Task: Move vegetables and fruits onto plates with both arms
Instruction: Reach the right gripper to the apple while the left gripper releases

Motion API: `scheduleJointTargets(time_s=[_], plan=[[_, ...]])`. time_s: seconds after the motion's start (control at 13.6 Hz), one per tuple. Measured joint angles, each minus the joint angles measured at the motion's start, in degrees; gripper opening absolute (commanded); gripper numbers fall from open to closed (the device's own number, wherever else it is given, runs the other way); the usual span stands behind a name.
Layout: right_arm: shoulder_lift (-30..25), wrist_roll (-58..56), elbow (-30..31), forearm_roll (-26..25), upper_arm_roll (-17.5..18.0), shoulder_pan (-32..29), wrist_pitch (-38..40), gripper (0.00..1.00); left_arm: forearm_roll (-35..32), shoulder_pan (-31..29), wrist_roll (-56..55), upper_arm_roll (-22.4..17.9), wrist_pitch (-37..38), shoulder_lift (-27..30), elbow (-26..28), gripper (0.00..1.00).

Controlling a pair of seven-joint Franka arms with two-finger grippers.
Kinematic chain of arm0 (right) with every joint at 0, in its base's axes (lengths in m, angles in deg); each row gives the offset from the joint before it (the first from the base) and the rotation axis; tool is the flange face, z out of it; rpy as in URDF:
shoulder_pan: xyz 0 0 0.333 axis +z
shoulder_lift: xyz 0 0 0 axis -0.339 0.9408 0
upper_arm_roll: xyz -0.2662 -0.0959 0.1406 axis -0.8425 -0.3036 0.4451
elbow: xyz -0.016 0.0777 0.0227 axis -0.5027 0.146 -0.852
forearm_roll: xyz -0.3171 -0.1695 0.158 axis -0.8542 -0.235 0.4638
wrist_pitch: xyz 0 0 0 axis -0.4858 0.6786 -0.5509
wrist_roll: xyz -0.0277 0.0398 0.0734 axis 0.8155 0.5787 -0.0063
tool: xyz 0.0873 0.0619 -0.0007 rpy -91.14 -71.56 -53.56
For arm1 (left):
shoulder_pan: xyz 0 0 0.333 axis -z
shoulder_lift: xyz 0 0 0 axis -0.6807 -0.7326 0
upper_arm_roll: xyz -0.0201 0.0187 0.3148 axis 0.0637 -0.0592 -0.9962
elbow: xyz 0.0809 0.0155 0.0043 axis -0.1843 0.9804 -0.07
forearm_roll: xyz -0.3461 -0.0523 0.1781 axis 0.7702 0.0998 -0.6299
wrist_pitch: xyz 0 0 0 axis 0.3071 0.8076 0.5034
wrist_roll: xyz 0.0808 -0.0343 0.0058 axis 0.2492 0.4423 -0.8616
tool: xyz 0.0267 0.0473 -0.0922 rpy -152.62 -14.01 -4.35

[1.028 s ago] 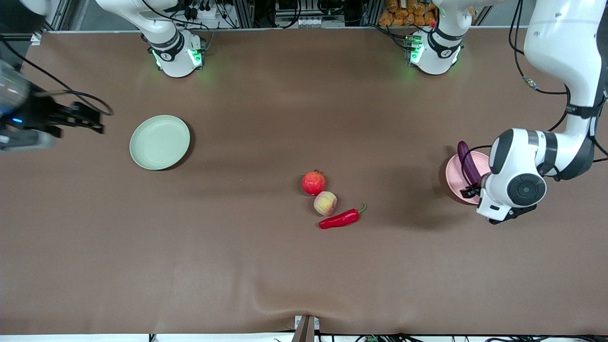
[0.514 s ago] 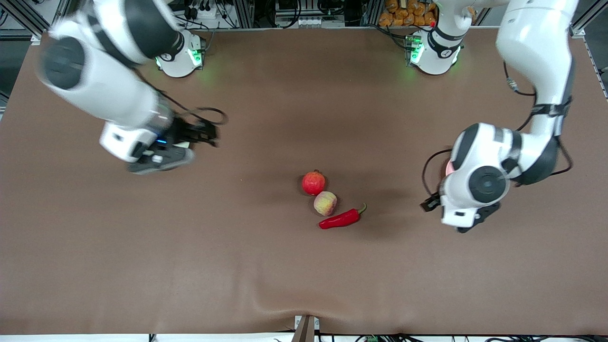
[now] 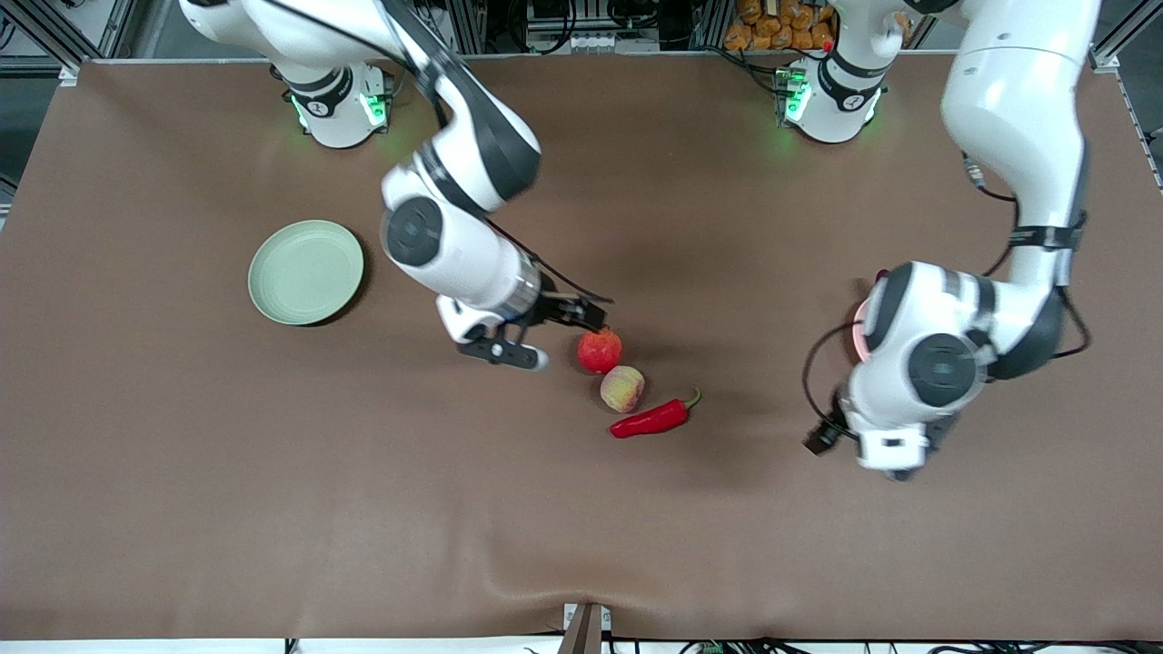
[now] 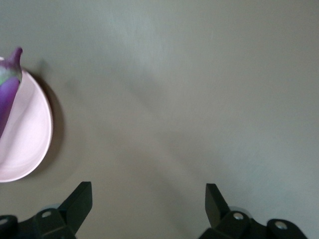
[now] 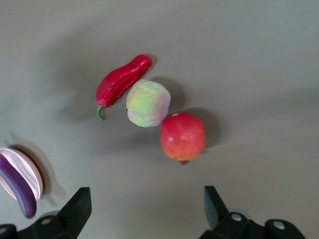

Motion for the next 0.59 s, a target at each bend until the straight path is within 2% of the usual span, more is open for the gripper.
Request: scheduleJointTargets(time_s=[0.22,0.59], plan=[[5.5,1.2,-0.6,0.8,0.0,3.0,-2.4,1.0,1.4,-3.3,-7.9,0.0,-5.4,0.0,-1.2,1.0],[9.4,-2.3,-0.7,-2.2,-0.6,3.3,-5.1,1.0,1.5,-2.4,-28.9,0.3,-7.8,-0.4,-1.1,1.0]])
